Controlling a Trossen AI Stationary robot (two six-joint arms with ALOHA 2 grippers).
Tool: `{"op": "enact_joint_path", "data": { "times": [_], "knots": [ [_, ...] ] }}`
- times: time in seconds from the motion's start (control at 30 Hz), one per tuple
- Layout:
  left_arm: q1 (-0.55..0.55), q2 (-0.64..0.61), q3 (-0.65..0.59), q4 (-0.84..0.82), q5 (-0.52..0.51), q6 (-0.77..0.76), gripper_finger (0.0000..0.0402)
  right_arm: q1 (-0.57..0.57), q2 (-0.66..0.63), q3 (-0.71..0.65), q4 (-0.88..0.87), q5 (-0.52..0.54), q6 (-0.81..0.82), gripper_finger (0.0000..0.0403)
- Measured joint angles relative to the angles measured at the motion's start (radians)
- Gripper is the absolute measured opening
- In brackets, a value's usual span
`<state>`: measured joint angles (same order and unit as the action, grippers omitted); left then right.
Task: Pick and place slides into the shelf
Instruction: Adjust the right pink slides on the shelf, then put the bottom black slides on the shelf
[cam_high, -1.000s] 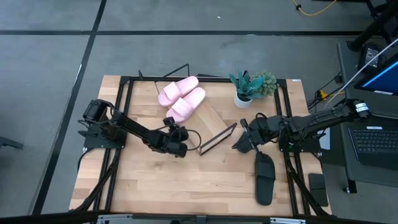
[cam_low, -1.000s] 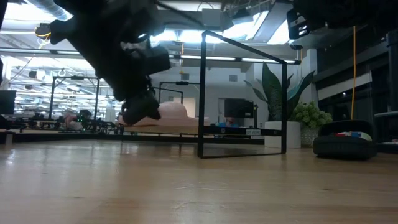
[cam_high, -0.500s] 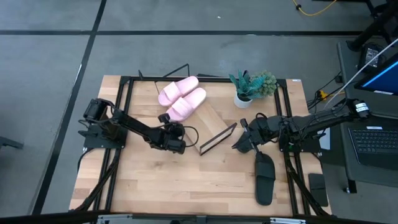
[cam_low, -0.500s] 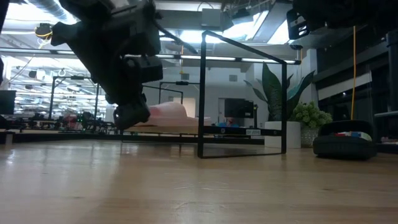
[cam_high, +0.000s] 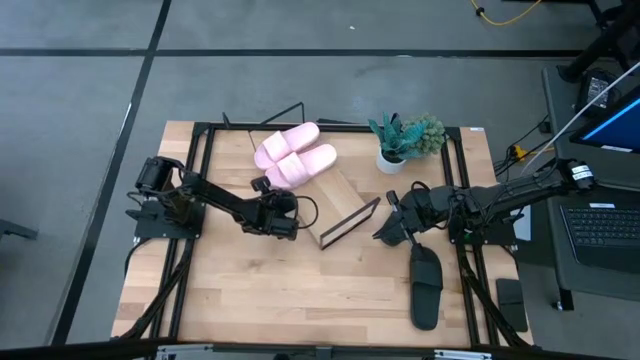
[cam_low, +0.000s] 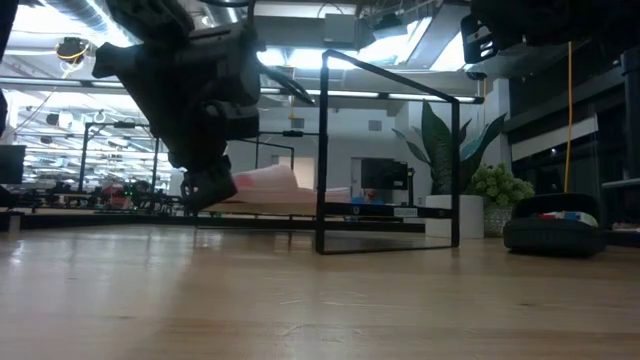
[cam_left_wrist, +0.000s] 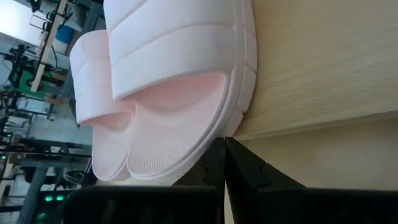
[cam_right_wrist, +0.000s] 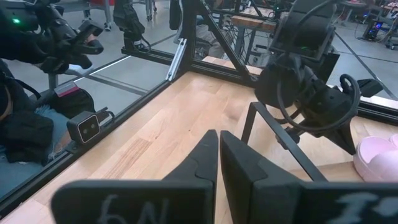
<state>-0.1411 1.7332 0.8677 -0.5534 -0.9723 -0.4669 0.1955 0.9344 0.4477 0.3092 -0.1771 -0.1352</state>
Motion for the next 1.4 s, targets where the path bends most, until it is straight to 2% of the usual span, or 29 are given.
{"op": "enact_joint_path", "data": {
  "times": [0.2,0.47,0.73,0.97,1.17,1.4],
  "knots": [
    [-0.007,0.000,0.000,-0.049,-0.013,-0.043,0.0000,0.000,0.000,0.000,0.000,0.000,0.000,0.0021],
    [-0.066,-0.071,0.002,-0.065,-0.111,-0.079,0.0000,0.000,0.000,0.000,-0.001,0.000,-0.004,0.0021],
    [-0.117,-0.218,0.003,-0.050,-0.103,-0.081,0.0000,0.000,0.000,0.000,-0.001,0.000,-0.005,0.0021],
    [-0.125,-0.370,0.003,-0.024,-0.027,-0.075,0.0000,0.000,0.000,0.000,-0.001,0.000,-0.001,0.0021],
    [-0.172,-0.442,0.004,0.029,-0.065,0.023,0.0000,0.000,0.000,0.000,0.000,0.000,0.026,0.0021],
    [-0.256,-0.534,-0.025,0.050,-0.024,0.064,0.0000,0.000,0.000,0.000,0.021,0.002,0.001,0.0021]
  ]
}}
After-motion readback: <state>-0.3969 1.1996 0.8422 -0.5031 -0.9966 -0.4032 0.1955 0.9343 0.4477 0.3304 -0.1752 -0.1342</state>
